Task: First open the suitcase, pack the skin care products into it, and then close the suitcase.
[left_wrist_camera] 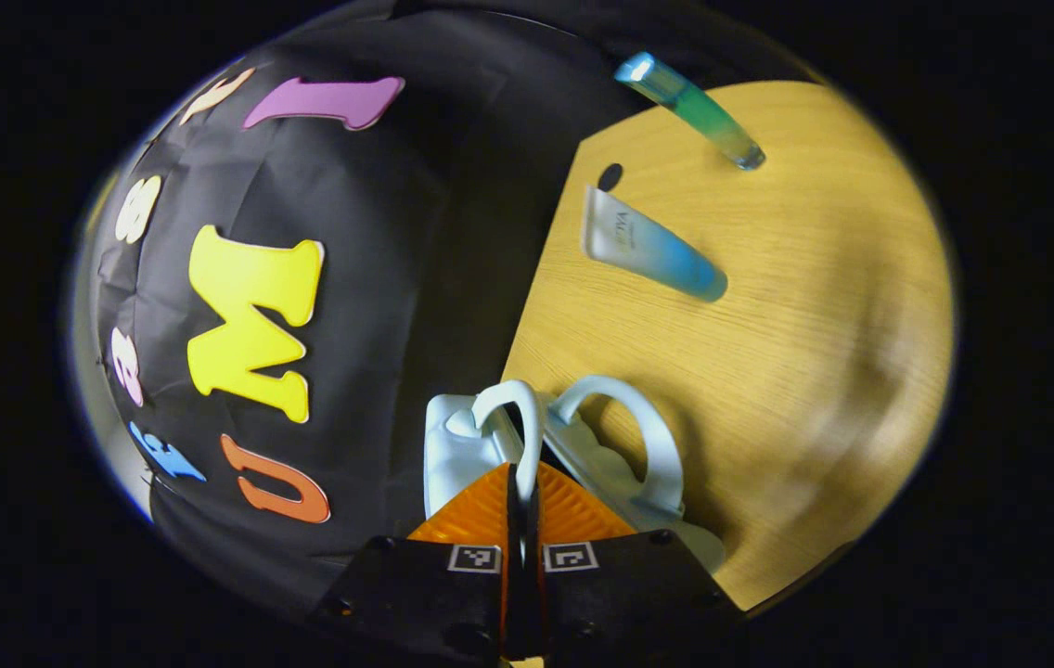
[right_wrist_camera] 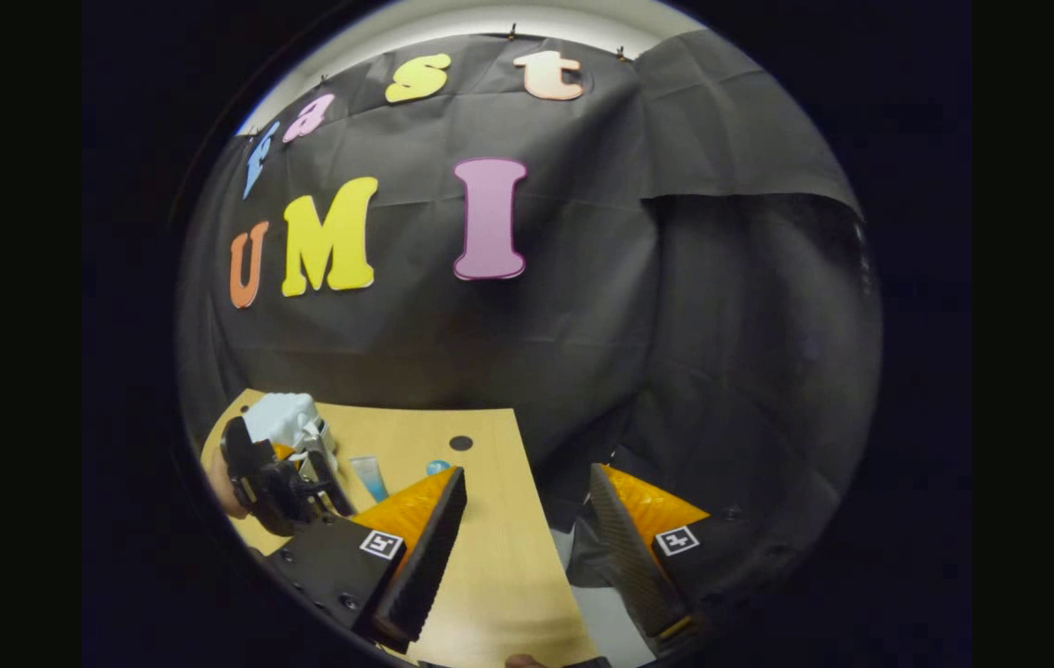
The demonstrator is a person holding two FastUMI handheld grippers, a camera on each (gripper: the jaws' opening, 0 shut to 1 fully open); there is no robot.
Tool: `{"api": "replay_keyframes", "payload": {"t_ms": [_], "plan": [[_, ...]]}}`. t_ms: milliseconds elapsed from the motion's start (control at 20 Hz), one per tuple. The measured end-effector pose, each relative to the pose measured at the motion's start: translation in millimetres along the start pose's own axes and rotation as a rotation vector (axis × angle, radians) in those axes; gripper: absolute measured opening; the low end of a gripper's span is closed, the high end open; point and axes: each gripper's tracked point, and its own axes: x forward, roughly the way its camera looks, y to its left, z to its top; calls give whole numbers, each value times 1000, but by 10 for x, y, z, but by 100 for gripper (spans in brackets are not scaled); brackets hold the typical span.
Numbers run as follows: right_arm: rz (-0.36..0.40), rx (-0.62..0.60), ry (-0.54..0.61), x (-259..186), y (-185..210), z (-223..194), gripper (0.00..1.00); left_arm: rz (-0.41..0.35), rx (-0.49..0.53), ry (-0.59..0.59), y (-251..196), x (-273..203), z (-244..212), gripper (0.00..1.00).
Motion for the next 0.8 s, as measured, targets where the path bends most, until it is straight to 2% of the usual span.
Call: {"api": "replay_keyframes", "payload": {"t_ms": [150,400,650,800], "plan": [[-25,-14,-32,-92,229,144,80,0,-143,-34,323,-143,-55,2],[-49,-38,-102,-259,721,439,80,25,-316,-114,929,-424,-271,2],[-56,-63,-133,-395,1304,558,80,56,-503,-185,1458,-639,-740,2],[-59,-73,-137,-431,1652,571,80,78,-563,-207,1734,-658,-1139,2]]}}
